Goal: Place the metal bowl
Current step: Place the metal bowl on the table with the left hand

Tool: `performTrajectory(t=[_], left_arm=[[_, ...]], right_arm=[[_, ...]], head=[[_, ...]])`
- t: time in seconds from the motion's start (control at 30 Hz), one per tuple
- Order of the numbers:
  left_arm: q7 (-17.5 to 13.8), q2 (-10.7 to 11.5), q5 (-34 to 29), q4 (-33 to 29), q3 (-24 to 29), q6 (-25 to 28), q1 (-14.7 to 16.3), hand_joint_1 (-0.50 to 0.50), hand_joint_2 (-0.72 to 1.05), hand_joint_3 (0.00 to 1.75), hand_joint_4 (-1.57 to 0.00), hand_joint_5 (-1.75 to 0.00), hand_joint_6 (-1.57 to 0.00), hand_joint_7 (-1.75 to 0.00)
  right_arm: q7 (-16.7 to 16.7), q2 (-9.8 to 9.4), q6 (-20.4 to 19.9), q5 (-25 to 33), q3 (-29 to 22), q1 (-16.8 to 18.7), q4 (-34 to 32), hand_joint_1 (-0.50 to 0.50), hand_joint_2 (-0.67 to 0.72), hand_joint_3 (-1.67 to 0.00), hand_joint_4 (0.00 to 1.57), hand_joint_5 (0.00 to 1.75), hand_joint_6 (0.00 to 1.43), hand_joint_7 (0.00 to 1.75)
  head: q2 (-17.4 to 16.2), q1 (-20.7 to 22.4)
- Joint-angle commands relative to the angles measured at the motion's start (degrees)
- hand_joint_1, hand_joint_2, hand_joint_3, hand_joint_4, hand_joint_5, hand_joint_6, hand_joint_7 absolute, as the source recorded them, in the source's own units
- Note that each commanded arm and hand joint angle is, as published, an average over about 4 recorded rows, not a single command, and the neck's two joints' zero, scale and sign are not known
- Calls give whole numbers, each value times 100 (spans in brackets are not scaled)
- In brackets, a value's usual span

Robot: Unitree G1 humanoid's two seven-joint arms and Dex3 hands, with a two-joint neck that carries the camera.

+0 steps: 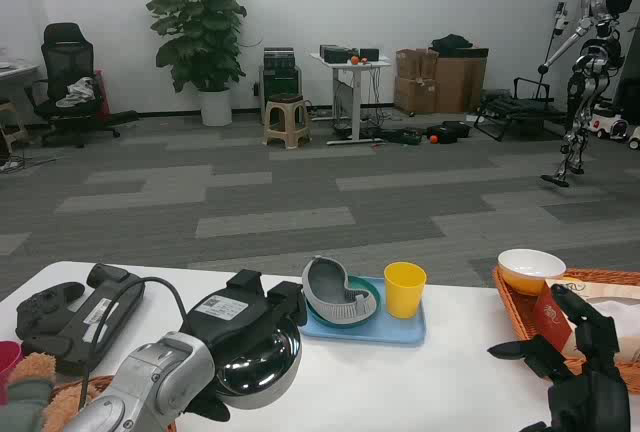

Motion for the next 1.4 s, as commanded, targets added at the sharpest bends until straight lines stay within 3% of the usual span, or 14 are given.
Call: performTrajectory(t=[0.03, 0.1, 0.6, 0.8, 1.03, 1.2, 1.4], left_arm=[[-31, 60, -37, -151, -44, 118, 187, -50, 105, 175, -153, -175, -40, -168], [-31, 63, -35, -158, -47, 118, 189, -50, 105, 175, -153, -175, -39, -168], [-31, 56, -20, -186, -71, 158, 202, -50, 105, 175, -153, -175, -41, -168], [-9, -89, 182, 40, -128, 127, 68, -50, 105, 175, -153, -175, -38, -168], [298, -610, 209, 1411, -168, -504, -242, -50, 105, 175, -151, -175, -34, -168], [830, -1144, 424, 2910, 105, -1024, -657, -50, 105, 175, -150, -175, -37, -168], [1496, -1599, 754, 4219, 241, -1121, -1138, -50, 105, 175, -150, -175, -46, -168]], right_arm=[[-16, -79, -23, -73, 108, -171, 73, 29, 72, 0, 94, 107, 0, 91], [-16, -79, -23, -76, 108, -171, 73, 28, 72, 0, 94, 107, 0, 91], [-16, -88, -23, -68, 119, -171, 75, 29, 72, 0, 94, 107, 0, 91], [-16, -88, -23, -59, 143, -171, 147, 29, 72, 0, 94, 107, 0, 91], [-32, -77, -21, -50, 158, -180, 207, 29, 72, 0, 94, 107, 0, 91], [-34, -57, -14, -50, 178, -180, 253, 29, 72, 0, 94, 107, 0, 91], [-27, -29, -23, -39, 169, -162, 257, 29, 72, 0, 94, 107, 0, 91]], head=[[-292, -17], [-180, -9], [-209, -14], [-353, 78], [-463, 137], [-478, 77], [-495, -4]])
